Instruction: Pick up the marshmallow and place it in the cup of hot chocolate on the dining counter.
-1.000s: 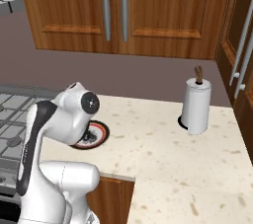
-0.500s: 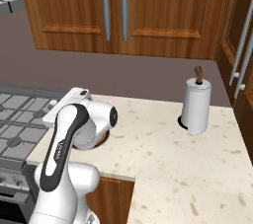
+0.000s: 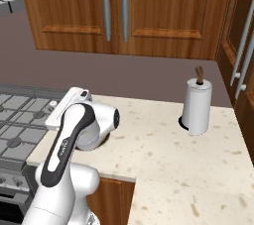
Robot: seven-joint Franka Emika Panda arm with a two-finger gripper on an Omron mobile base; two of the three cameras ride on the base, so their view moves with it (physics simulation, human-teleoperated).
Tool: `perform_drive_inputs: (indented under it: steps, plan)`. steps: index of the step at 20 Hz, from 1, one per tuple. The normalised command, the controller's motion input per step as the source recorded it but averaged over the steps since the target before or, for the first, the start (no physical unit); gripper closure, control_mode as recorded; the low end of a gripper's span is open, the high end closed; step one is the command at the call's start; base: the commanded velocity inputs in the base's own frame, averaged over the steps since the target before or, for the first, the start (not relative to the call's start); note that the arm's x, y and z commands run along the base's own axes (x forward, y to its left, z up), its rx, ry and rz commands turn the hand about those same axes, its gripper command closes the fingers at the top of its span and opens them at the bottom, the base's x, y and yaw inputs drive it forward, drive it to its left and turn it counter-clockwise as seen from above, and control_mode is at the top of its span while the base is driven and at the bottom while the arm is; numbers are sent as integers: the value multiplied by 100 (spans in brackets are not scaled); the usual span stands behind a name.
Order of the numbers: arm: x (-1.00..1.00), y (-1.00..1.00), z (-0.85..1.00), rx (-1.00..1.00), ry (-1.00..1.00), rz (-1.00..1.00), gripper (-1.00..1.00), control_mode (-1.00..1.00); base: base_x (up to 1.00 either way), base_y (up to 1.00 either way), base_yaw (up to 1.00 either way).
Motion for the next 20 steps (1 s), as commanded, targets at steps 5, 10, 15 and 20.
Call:
perform_drive_inputs:
  steps: [5, 10, 15, 20]
  plan:
    - [-15, 1, 30, 3, -9, 8, 100, -100, 0, 0, 0]
    - [0, 0, 0, 0, 0, 0, 100, 100, -69, 16, 15]
    - [0, 0, 0, 0, 0, 0, 100, 100, -65, 82, 22]
    - [0, 0, 0, 0, 0, 0, 100, 100, -8, 100, 51]
